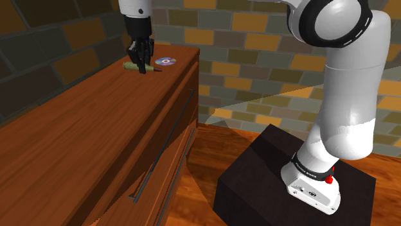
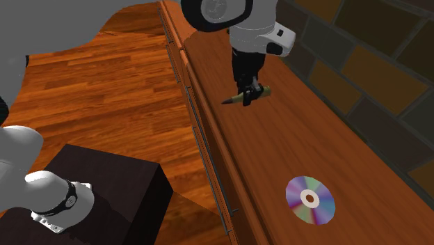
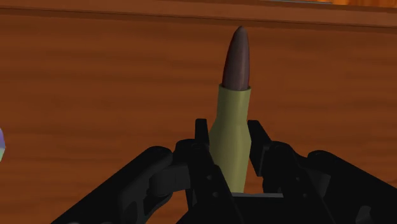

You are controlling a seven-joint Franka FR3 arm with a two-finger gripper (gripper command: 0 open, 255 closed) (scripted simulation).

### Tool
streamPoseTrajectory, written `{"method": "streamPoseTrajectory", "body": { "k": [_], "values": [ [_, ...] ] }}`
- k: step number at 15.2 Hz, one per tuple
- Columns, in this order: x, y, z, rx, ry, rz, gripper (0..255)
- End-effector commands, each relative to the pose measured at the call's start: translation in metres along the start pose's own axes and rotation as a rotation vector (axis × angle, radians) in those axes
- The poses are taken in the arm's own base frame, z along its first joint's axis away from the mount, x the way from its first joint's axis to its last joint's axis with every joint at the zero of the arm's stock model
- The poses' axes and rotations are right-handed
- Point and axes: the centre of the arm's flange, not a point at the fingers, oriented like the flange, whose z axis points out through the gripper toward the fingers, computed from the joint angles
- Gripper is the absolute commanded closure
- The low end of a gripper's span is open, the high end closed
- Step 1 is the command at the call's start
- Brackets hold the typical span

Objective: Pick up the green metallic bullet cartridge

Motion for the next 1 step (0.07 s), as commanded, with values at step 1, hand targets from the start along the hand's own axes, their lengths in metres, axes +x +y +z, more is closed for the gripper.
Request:
{"method": "streamPoseTrajectory", "body": {
  "k": [1],
  "values": [
    [0.0001,0.0000,-0.0026,0.000,-0.001,0.000,255]
  ]
}}
